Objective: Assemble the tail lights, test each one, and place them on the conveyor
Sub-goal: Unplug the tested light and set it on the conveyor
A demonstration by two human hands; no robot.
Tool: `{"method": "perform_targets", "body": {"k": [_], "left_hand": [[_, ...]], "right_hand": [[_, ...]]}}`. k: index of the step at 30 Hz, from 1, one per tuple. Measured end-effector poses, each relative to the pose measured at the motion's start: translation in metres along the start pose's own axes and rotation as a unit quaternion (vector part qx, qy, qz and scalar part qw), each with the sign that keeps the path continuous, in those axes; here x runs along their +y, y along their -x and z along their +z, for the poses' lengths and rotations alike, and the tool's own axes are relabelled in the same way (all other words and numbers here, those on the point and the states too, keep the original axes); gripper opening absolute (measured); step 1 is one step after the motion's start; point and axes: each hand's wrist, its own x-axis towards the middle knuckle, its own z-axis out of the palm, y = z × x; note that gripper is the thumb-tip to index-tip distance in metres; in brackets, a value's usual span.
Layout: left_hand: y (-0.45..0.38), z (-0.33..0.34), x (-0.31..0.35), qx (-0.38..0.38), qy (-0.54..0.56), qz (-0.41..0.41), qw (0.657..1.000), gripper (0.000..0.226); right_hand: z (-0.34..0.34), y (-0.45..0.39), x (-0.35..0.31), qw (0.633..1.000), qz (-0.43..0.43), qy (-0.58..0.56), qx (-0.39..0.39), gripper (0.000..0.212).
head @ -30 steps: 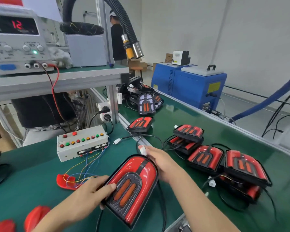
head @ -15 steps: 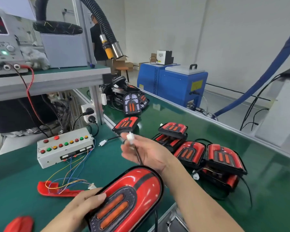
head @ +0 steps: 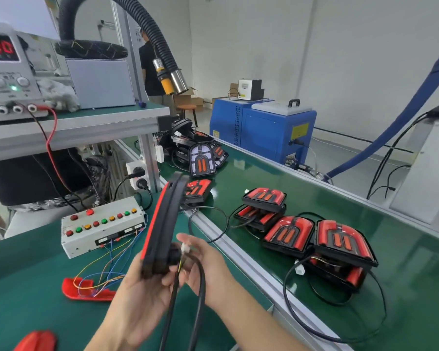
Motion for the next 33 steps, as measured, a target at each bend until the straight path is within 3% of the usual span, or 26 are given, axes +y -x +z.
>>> {"method": "perform_targets", "body": {"k": [2, 6, 8, 10, 12, 15, 17, 22, 26, 29, 33], "left_hand": [[-0.012, 0.004, 0.000, 0.035, -0.019, -0.014, 0.999, 0.047], [-0.021, 0.016, -0.009, 0.059, -0.055, -0.055, 0.995, 0.044], [-0.021, 0.018, -0.014, 0.056, -0.053, -0.032, 0.996, 0.047], [-0.022, 0.017, -0.020, 0.058, -0.073, 0.020, 0.995, 0.050], [-0.024, 0.016, -0.022, 0.082, -0.096, 0.064, 0.990, 0.049], [-0.025, 0.019, -0.025, 0.109, -0.135, 0.076, 0.982, 0.051], [-0.026, 0.019, -0.025, 0.122, -0.135, 0.087, 0.979, 0.048], [-0.026, 0.018, -0.021, 0.127, -0.086, 0.085, 0.985, 0.049], [-0.028, 0.020, -0.023, 0.130, -0.092, 0.099, 0.982, 0.040], [-0.031, 0.023, -0.027, 0.134, -0.101, 0.118, 0.979, 0.034], [-0.032, 0.029, -0.029, 0.163, -0.068, 0.148, 0.973, 0.029]], "right_hand": [[-0.002, 0.001, 0.012, 0.998, 0.000, 0.057, 0.004, 0.034], [-0.003, 0.003, 0.024, 0.984, -0.013, 0.156, 0.085, 0.049], [-0.011, 0.002, 0.022, 0.964, -0.042, 0.230, 0.128, 0.061], [-0.017, -0.003, 0.017, 0.934, -0.077, 0.308, 0.163, 0.057], [-0.015, -0.003, 0.012, 0.917, -0.042, 0.361, 0.167, 0.055], [-0.008, 0.006, 0.006, 0.939, 0.141, 0.287, 0.128, 0.061], [-0.011, 0.010, 0.004, 0.946, 0.193, 0.247, 0.086, 0.062], [-0.025, 0.016, -0.002, 0.925, 0.214, 0.315, 0.014, 0.085], [-0.032, 0.019, -0.002, 0.910, 0.243, 0.324, -0.088, 0.090], [-0.036, 0.026, -0.005, 0.924, 0.249, 0.262, -0.129, 0.081], [-0.050, 0.042, 0.000, 0.954, 0.187, 0.188, -0.143, 0.056]]}}
